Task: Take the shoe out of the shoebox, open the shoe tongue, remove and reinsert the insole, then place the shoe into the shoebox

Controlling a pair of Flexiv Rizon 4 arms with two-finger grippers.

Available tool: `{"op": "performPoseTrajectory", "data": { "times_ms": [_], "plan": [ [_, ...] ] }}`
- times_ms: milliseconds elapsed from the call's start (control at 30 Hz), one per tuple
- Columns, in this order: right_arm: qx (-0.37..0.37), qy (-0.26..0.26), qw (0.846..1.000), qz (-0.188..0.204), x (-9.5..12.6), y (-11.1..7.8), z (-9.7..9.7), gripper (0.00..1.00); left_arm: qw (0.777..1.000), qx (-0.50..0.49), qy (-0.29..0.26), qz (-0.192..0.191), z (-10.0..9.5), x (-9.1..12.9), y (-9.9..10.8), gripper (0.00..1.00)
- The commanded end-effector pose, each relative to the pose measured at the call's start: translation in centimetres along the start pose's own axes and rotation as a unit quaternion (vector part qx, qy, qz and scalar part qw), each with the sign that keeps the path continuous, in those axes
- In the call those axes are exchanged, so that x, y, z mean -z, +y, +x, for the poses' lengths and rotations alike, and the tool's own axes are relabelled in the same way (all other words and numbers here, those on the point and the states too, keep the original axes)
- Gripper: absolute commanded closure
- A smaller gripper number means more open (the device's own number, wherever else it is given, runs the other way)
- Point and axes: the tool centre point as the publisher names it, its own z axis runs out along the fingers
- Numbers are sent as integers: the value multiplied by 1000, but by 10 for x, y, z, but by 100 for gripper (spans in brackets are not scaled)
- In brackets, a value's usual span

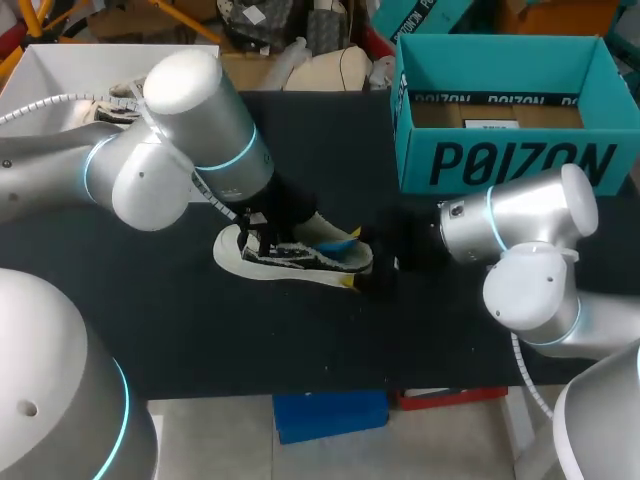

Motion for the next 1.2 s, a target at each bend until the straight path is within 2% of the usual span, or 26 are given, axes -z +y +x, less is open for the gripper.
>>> {"op": "performPoseTrajectory", "data": {
  "times_ms": [33, 267, 833, 867, 900, 967, 1033, 1200],
  "plan": [
    [0, 0, 1000, 1, 4, -3, 2, 100, 1000, -16, -3, 19, 1, 6, 0, 100],
    [0, 0, 1000, 1, 4, -3, 2, 100, 999, -36, -2, 32, 1, 4, -17, 100],
    [0, 0, 1000, 1, 4, -3, 2, 100, 994, -92, -9, 56, 3, -3, -35, 100],
    [0, 0, 1000, 1, 4, -3, 2, 100, 993, -99, -13, 56, 4, -2, -36, 80],
    [0, 0, 1000, 1, 4, -3, 2, 100, 993, -106, -20, 54, 5, -3, -38, 71],
    [0, 0, 1000, 1, 4, -3, 2, 100, 991, -115, -34, 51, 7, -2, -39, 67],
    [0, 0, 1000, 1, 4, -3, 2, 100, 990, -121, -50, 44, 9, -2, -40, 54],
    [0, 0, 1000, 1, 4, -3, 2, 100, 988, -119, -91, 31, 11, -4, -40, 47]
  ]
}}
